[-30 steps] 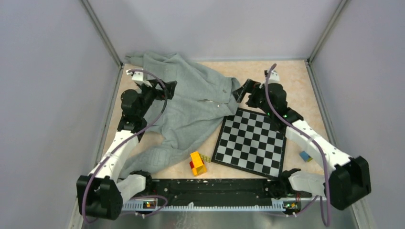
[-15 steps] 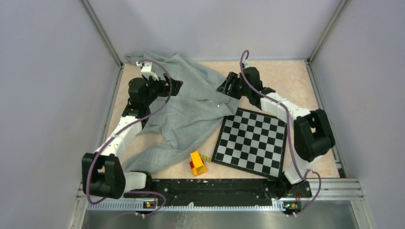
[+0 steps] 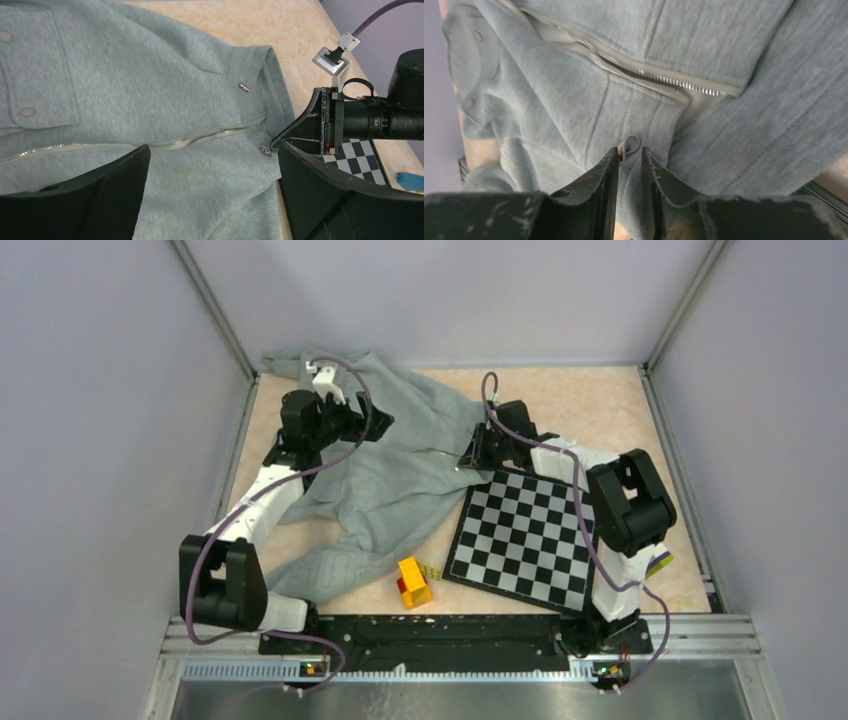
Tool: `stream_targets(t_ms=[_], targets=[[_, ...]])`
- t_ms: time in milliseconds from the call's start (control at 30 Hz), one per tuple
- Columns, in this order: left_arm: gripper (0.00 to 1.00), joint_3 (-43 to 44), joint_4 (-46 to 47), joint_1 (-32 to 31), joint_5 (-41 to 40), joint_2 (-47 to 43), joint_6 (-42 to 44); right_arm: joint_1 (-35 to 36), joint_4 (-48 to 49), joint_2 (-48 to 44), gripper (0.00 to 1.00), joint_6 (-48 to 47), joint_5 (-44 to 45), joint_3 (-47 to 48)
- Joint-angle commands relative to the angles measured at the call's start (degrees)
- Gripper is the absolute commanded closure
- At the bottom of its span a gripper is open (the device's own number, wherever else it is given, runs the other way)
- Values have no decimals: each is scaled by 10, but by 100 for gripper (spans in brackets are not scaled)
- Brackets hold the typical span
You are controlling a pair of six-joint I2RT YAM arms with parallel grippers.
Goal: Zip up the jacket
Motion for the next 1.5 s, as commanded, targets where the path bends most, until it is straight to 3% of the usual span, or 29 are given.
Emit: stream_targets(t_ms=[0, 367, 467, 567, 667, 767, 900, 1100, 1300, 1467], targets=[[1, 31, -8, -4, 34, 31, 5, -4, 33, -31, 78, -52, -6, -46], [1, 107, -113, 20, -24, 85, -68, 11, 54, -42, 79, -86, 30, -78], [1, 97, -134, 53, -92, 72, -121, 14, 22, -46, 78, -112, 51, -52], [1, 74, -126, 113, -75, 62, -180, 25, -10, -60, 76, -144, 112, -16], [1, 47, -98, 154, -25, 58, -224, 37, -20, -69, 68, -160, 139, 26], [1, 22, -87, 184, -1, 46, -248, 61, -15, -59, 52, -178, 156, 70], [1, -4, -73, 203, 18, 21, -234, 110, -21, -10, 37, -213, 163, 150], [1, 10, -193, 188, 33, -22, -164, 158, 25, 98, 23, -208, 80, 259], [1, -16, -248, 194, -20, -90, -130, 186, -19, 232, 22, -217, 49, 406], [1, -35, -238, 199, 33, -94, -121, 213, -93, 309, 22, -258, 90, 500]])
